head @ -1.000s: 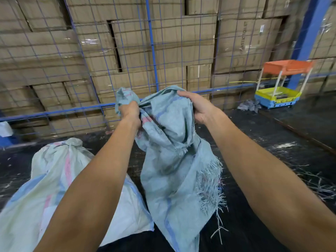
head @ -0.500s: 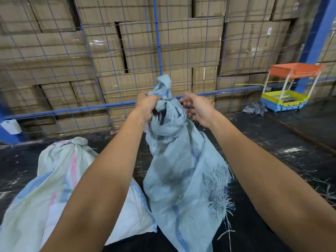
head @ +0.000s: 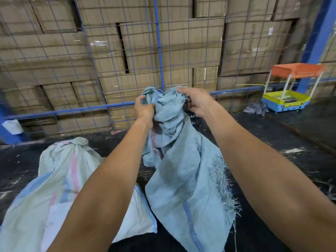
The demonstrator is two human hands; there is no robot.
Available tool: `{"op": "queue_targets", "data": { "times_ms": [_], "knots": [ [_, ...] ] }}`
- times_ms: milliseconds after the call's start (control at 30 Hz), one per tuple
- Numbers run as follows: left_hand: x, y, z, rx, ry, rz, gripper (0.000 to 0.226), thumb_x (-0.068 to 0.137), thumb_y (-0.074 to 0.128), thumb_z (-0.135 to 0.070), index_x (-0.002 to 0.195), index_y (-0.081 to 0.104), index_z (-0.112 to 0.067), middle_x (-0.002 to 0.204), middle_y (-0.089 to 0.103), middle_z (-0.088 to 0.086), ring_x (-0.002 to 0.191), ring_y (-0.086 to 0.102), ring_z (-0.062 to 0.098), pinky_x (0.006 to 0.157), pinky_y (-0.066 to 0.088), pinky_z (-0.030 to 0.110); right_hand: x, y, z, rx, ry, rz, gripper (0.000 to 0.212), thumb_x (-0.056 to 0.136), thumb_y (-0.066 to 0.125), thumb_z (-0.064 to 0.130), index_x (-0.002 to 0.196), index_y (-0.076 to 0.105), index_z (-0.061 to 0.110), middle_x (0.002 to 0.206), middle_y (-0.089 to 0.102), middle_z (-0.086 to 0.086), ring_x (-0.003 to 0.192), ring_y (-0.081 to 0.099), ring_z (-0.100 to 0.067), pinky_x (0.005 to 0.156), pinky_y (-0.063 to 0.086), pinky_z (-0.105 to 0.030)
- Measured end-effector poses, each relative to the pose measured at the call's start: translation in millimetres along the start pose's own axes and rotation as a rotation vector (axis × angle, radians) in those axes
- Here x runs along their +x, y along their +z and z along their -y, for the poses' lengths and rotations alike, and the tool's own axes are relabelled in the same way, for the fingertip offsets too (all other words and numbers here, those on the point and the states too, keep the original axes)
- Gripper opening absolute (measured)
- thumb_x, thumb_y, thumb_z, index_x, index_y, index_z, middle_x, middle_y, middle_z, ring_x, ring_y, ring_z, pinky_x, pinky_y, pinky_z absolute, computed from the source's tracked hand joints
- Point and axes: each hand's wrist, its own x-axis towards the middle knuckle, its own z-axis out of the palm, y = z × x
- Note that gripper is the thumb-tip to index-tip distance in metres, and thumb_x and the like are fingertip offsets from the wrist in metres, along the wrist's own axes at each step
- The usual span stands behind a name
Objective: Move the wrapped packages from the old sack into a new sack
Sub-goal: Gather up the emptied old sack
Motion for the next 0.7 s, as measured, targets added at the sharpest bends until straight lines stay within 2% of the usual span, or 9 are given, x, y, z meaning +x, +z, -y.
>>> {"op": "queue_targets", "data": {
  "times_ms": [100,200,267,333,400,433,533,633,700],
  "knots": [
    [-5,-2,-15,-0.159,-0.032,0.119,0.032,0.093,0.057,-0.008,0.123,0.056,-0.021,0.101,0.065,0.009,0.085,0.06,0.024,0.063,0.051,0.03,4,2,3,0.146,0.004,0.035,0.035,0.086,0.075,0.028,0.115,0.07,0.009,0.095,0.077,-0.009,0.086,0.075,-0.024,0.083,0.06,-0.043],
    [-15,-8,-26,-0.295,0.027,0.611,0.044,0.095,0.062,-0.021,0.134,0.046,-0.035,0.132,0.057,0.007,0.118,0.058,0.026,0.089,0.053,0.035,8,0,3,0.165,0.051,0.086,0.04,0.095,0.062,0.037,0.124,0.066,0.009,0.112,0.073,-0.011,0.103,0.071,-0.028,0.094,0.055,-0.048],
    [-17,-7,-28,-0.163,0.105,0.775,0.057,0.089,0.072,-0.014,0.132,0.048,-0.041,0.143,0.053,0.009,0.126,0.057,0.025,0.1,0.051,0.039,11,-3,-2,0.142,0.045,0.14,0.038,0.1,0.052,0.026,0.13,0.06,0.003,0.124,0.064,-0.014,0.119,0.061,-0.031,0.105,0.046,-0.049],
    [-14,-2,-31,0.075,0.279,0.581,0.038,0.084,0.078,-0.01,0.116,0.064,-0.025,0.123,0.065,0.01,0.106,0.065,0.024,0.094,0.052,0.038,8,-9,-4,0.169,-0.036,0.219,0.042,0.091,0.04,0.0,0.129,0.058,0.002,0.122,0.062,-0.014,0.11,0.059,-0.03,0.1,0.049,-0.041],
    [-9,4,-43,0.133,0.322,0.288,0.005,0.089,0.072,-0.015,0.087,0.068,-0.012,0.09,0.067,0.013,0.081,0.059,0.023,0.077,0.048,0.04,6,-20,-9,0.126,-0.155,0.316,0.066,0.075,0.04,-0.014,0.135,0.055,0.009,0.126,0.062,-0.004,0.105,0.062,-0.018,0.086,0.049,-0.033],
    [-10,9,-50,0.144,0.307,0.215,0.015,0.091,0.07,-0.017,0.078,0.066,-0.013,0.08,0.065,0.012,0.076,0.056,0.021,0.071,0.045,0.038,1,-22,-13,0.025,-0.174,0.343,0.072,0.074,0.047,-0.017,0.139,0.052,0.015,0.129,0.061,0.0,0.107,0.064,-0.015,0.087,0.051,-0.034],
    [-33,37,-69,0.179,0.29,0.37,0.015,0.092,0.067,-0.01,0.078,0.065,-0.017,0.083,0.067,0.008,0.076,0.059,0.019,0.072,0.047,0.035,-7,-13,-35,-0.349,-0.232,0.338,0.056,0.077,0.074,-0.004,0.127,0.06,0.016,0.12,0.069,-0.002,0.111,0.066,-0.019,0.099,0.052,-0.04],
    [-61,49,-90,-0.005,0.271,0.65,0.021,0.095,0.062,-0.002,0.11,0.066,-0.015,0.097,0.068,0.01,0.072,0.067,0.016,0.072,0.055,0.029,-5,-12,-32,-0.005,-0.238,-0.12,0.024,0.088,0.07,0.02,0.111,0.066,0.018,0.103,0.071,0.003,0.101,0.067,-0.018,0.089,0.056,-0.037],
    [-46,27,-89,-0.011,0.329,0.588,0.041,0.089,0.066,0.005,0.125,0.059,-0.013,0.108,0.067,0.012,0.079,0.069,0.015,0.073,0.057,0.031,4,-32,-16,0.286,-0.131,-0.151,0.024,0.092,0.066,0.023,0.114,0.068,0.014,0.102,0.074,-0.002,0.099,0.07,-0.022,0.078,0.058,-0.036]
  ]
}}
